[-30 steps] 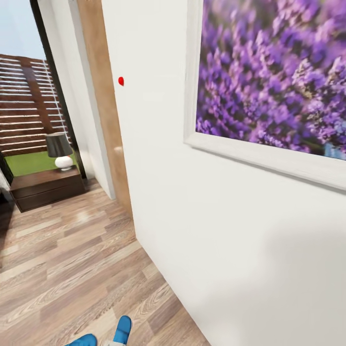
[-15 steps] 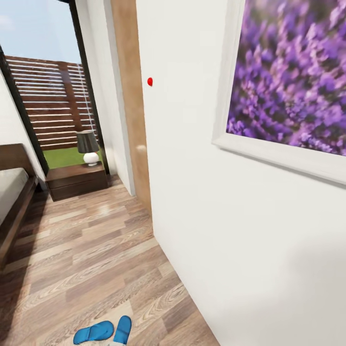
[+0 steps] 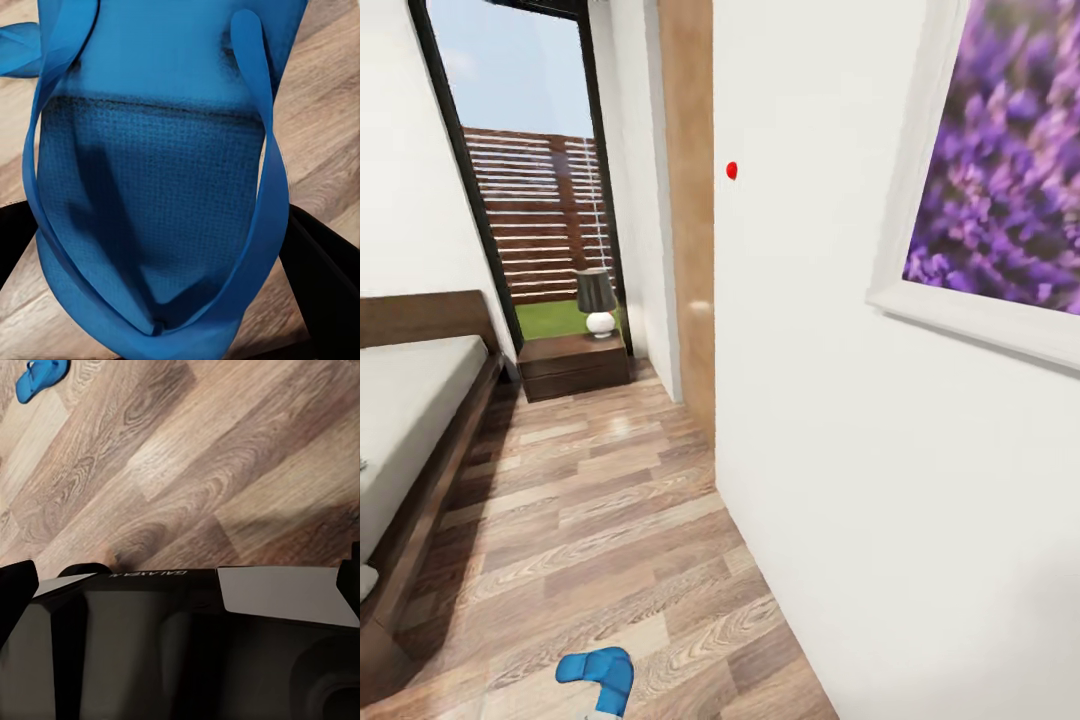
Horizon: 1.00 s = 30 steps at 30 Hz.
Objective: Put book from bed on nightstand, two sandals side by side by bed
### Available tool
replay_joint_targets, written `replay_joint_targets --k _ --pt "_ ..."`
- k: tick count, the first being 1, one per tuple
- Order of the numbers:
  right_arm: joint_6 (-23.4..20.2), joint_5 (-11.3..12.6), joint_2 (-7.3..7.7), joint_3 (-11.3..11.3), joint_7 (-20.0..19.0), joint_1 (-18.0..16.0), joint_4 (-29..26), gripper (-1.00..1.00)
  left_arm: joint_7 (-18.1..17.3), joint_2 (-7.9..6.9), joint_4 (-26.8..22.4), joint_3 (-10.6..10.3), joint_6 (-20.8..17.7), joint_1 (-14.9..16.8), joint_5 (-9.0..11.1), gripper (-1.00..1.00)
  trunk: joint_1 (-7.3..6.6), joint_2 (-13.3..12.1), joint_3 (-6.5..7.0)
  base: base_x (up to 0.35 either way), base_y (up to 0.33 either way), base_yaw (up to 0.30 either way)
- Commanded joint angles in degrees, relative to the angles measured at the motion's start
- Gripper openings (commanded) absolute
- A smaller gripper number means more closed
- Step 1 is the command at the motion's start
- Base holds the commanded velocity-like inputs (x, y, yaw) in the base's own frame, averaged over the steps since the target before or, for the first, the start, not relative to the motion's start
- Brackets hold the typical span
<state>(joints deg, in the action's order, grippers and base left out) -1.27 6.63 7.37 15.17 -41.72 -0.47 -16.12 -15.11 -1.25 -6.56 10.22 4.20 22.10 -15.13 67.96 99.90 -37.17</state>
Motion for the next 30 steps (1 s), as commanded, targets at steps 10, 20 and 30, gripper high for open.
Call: replay_joint_targets --k 10,20,30 --pt "-0.1 0.4 0.01 0.0 -0.2 0.0 0.0 1.0 -0.2 0.02 0.1 0.5 0.2 0.1 -0.6 -1.0 -0.01 0.0 -0.05 0.093 0.0 0.292" --pt "-0.1 0.4 0.01 0.1 -0.3 0.0 0.0 1.0 -0.2 0.02 0.1 0.5 0.2 0.1 -0.6 -1.0 -0.01 0.0 -0.05 0.055 0.0 0.276" --pt "-0.1 0.4 0.01 0.0 -0.3 0.0 0.0 1.0 -0.2 0.02 0.1 0.5 0.2 0.1 -0.6 -1.0 -0.01 0.0 -0.05 0.106 -0.061 0.041"
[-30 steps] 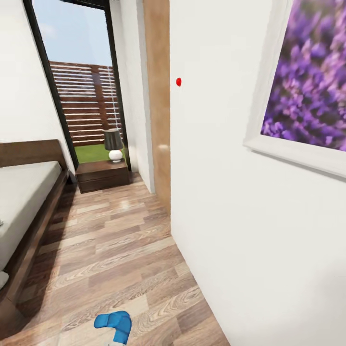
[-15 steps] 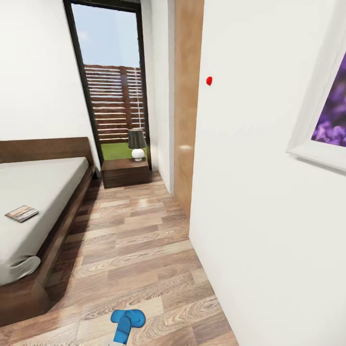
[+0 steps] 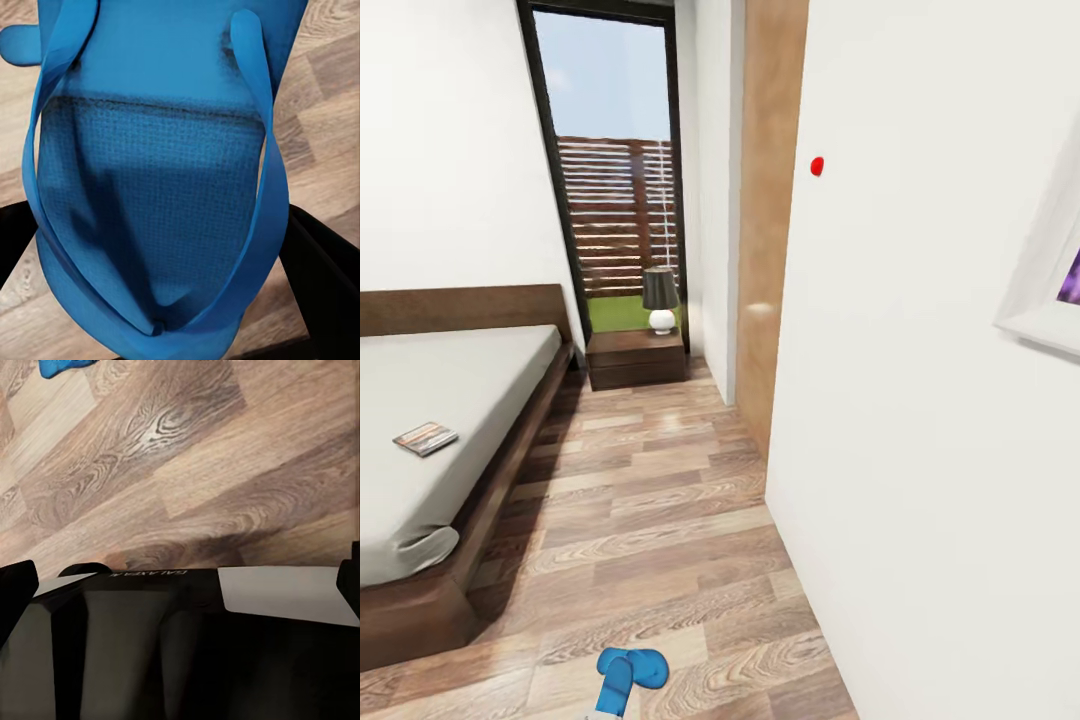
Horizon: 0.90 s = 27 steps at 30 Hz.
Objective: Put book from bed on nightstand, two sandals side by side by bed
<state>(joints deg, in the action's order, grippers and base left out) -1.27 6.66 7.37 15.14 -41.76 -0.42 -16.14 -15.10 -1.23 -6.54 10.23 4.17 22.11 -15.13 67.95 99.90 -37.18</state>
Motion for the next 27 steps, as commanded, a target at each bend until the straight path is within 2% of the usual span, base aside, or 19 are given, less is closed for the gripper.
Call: replay_joint_targets --k 1,17,27 --pt "-0.1 0.4 0.01 0.1 -0.2 -0.1 0.1 1.0 -0.2 0.0 0.0 0.5 0.2 0.0 -0.6 -1.0 0.0 0.0 -0.05 0.038 -0.027 0.002" --pt "-0.1 0.4 0.01 0.1 -0.2 0.0 0.1 1.0 -0.2 -0.03 0.0 0.5 0.2 0.0 -0.6 -1.0 0.0 0.0 -0.05 0.089 -0.037 0.008" --pt "-0.1 0.4 0.01 0.1 -0.2 -0.1 0.1 1.0 -0.2 0.0 0.0 0.5 0.2 0.0 -0.6 -1.0 0.0 0.0 -0.05 0.004 -0.002 0.245"
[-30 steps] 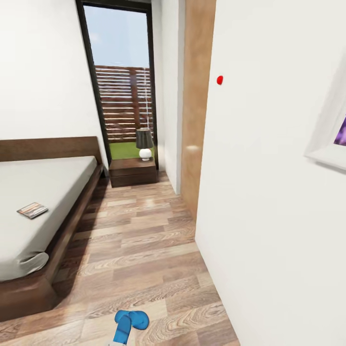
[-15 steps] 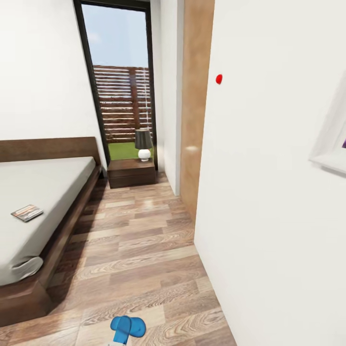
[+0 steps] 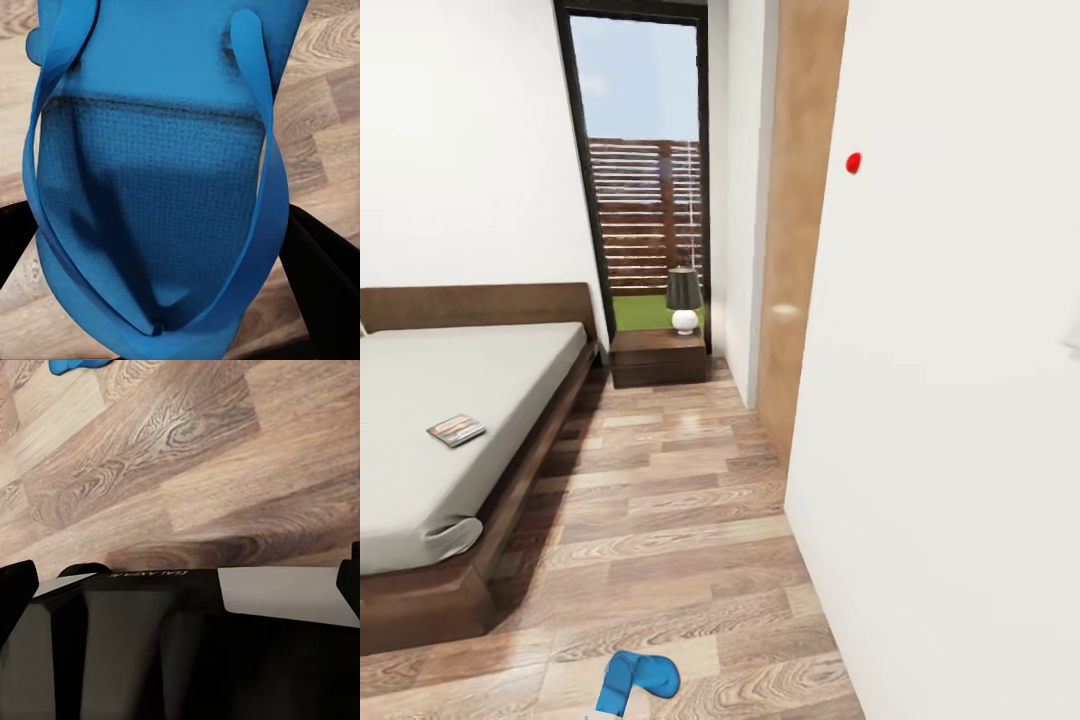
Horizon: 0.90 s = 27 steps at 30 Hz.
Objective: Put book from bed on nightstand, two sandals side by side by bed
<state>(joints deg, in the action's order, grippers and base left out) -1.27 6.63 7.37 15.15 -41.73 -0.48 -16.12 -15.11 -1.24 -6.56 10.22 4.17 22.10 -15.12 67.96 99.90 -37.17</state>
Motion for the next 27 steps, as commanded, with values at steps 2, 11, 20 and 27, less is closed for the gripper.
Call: replay_joint_targets --k 2,11,20,27 --pt "-0.1 0.4 0.01 0.1 -0.3 0.0 0.0 1.0 -0.2 0.01 0.1 0.5 0.2 0.1 -0.6 -1.0 -0.01 0.0 -0.05 0.0 0.0 0.29" --pt "-0.1 0.4 0.01 0.1 -0.3 0.0 0.0 1.0 -0.2 0.01 0.1 0.5 0.2 0.1 -0.6 -1.0 -0.01 0.0 -0.05 0.0 0.0 0.277" --pt "-0.1 0.4 0.01 0.1 -0.3 0.0 0.0 1.0 -0.2 0.01 0.1 0.5 0.2 0.1 -0.6 -1.0 -0.01 0.0 -0.05 0.179 -0.039 0.045" --pt "-0.1 0.4 0.01 0.1 -0.3 0.0 0.0 1.0 -0.2 0.01 0.1 0.5 0.2 0.1 -0.6 -1.0 -0.01 0.0 -0.05 0.134 -0.008 0.001"
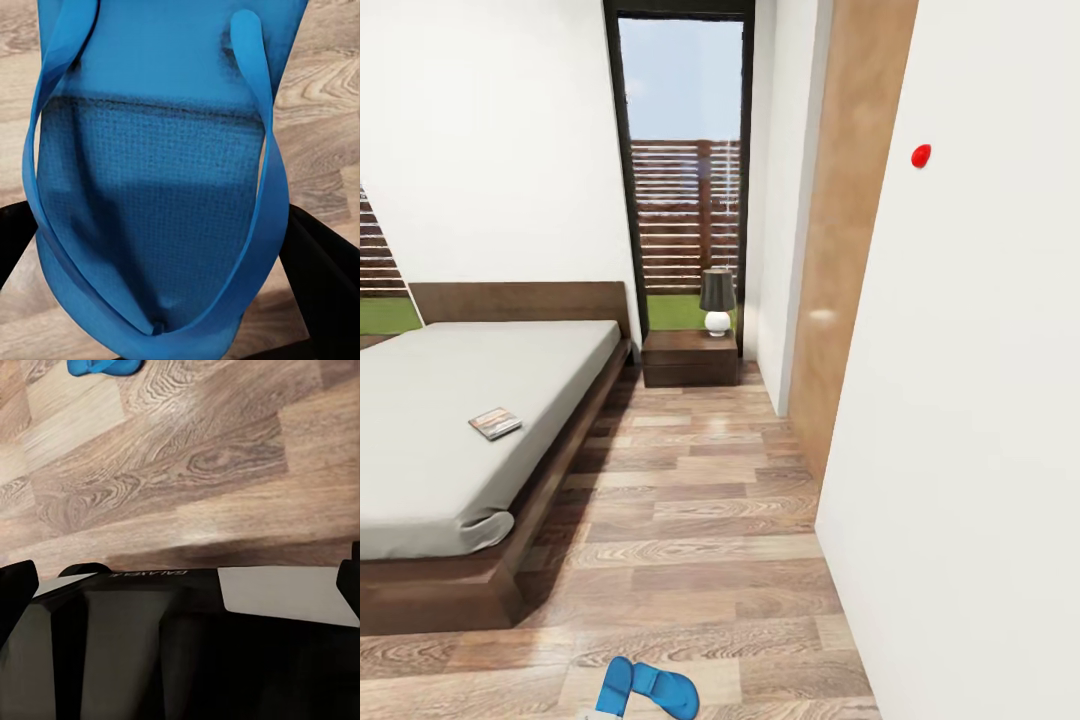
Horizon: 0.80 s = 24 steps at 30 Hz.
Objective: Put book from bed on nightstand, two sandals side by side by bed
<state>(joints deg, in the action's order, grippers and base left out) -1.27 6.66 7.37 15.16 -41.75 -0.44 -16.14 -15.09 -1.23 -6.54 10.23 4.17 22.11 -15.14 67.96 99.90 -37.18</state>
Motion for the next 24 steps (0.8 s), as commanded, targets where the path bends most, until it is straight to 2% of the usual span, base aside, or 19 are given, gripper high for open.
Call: replay_joint_targets --k 1,5,14,24 --pt "-0.1 0.4 0.01 0.1 -0.2 0.0 0.1 1.0 -0.2 0.0 0.0 0.5 0.2 0.0 -0.6 -1.0 0.0 0.0 -0.05 0.02 -0.001 0.0" --pt "-0.1 0.4 0.01 0.0 -0.2 0.0 0.1 1.0 -0.2 0.0 0.0 0.5 0.2 0.0 -0.6 -1.0 0.0 0.0 -0.05 0.041 0.0 0.0" --pt "-0.1 0.4 0.01 0.1 -0.3 -0.1 0.1 1.0 -0.2 0.0 0.0 0.5 0.2 0.0 -0.6 -1.0 0.0 0.0 -0.05 0.199 0.0 0.011" --pt "-0.1 0.4 0.01 0.1 -0.2 0.0 0.1 1.0 -0.2 0.0 0.0 0.5 0.2 0.0 -0.6 -1.0 0.0 0.0 -0.05 0.01 0.0 0.243"
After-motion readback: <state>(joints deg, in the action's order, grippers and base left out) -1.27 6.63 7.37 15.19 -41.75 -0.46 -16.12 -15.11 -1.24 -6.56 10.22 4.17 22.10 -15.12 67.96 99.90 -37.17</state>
